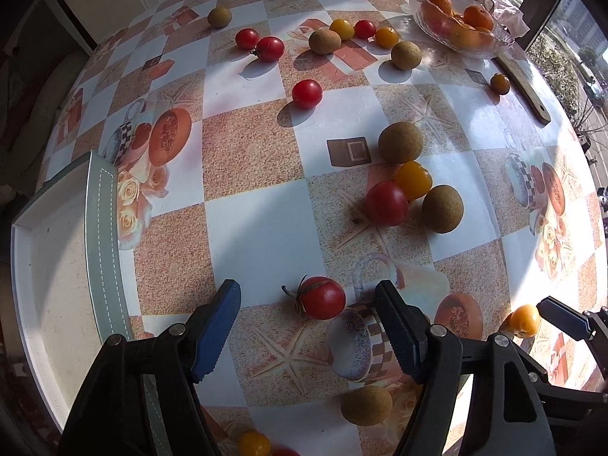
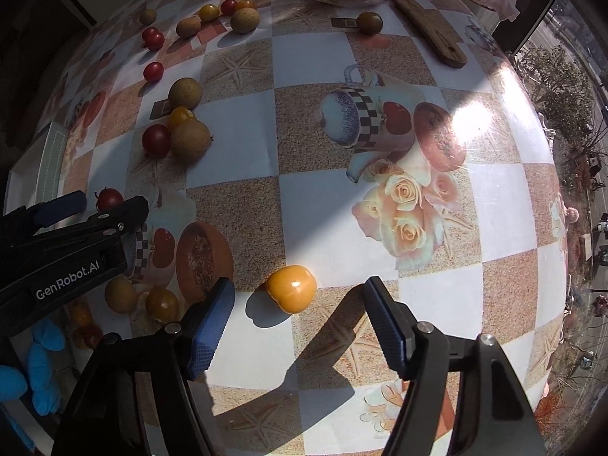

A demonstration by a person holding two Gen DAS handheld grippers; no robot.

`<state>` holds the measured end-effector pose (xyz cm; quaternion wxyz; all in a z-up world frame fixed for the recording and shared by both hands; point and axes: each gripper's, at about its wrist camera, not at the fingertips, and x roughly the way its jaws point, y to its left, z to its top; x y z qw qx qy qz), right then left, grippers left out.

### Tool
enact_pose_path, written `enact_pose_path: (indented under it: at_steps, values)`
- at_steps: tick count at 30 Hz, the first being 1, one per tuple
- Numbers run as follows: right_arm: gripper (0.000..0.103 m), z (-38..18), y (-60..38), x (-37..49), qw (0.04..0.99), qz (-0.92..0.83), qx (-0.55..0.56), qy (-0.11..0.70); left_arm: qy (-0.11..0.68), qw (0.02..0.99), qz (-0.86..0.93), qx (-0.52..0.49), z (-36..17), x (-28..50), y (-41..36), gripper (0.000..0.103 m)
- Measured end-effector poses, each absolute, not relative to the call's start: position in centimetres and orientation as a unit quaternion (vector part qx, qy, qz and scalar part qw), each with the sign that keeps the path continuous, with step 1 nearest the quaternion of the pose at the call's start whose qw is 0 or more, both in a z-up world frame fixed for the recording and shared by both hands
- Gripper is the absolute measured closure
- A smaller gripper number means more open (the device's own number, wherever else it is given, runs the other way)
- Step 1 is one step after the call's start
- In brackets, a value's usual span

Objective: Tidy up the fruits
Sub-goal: 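Grasp the red cherry tomato with left tool while right tool grasps the yellow tomato, then carry both held tomatoes over the white tray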

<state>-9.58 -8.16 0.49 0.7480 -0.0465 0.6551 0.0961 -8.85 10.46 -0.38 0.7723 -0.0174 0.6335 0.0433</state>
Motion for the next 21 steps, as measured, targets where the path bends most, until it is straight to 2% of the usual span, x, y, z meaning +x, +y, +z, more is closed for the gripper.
enact_pose_path:
  at_steps: [3,5,6,9,21]
  values:
    - [0.05,0.5,-6.9,-9.9,0.749,0.103,-0.061,0.652,0.632,0.775,0.03,-0.019,-0.4,-8.7,9.1,0.048]
    - [0.069,0.5,-6.1,-10.1,0.75,0.108,-0.073,0.649,0.628,0.777,0.025,-0.019,-0.3,-9.0,8.1,0.061]
    - [0.075,0.5,-5.7,-10.1,0.75,0.109,-0.079,0.647,0.626,0.779,0.023,-0.019,-0.2,-8.9,7.9,0.07]
    - [0.077,0.5,-4.2,-10.4,0.752,0.111,-0.076,0.645,0.627,0.778,0.013,-0.038,0.0,-8.8,8.2,0.08]
    - [0.077,2.8,-2.1,-9.1,0.757,0.139,-0.021,0.638,0.605,0.789,0.023,-0.107,2.9,-9.5,12.1,0.079]
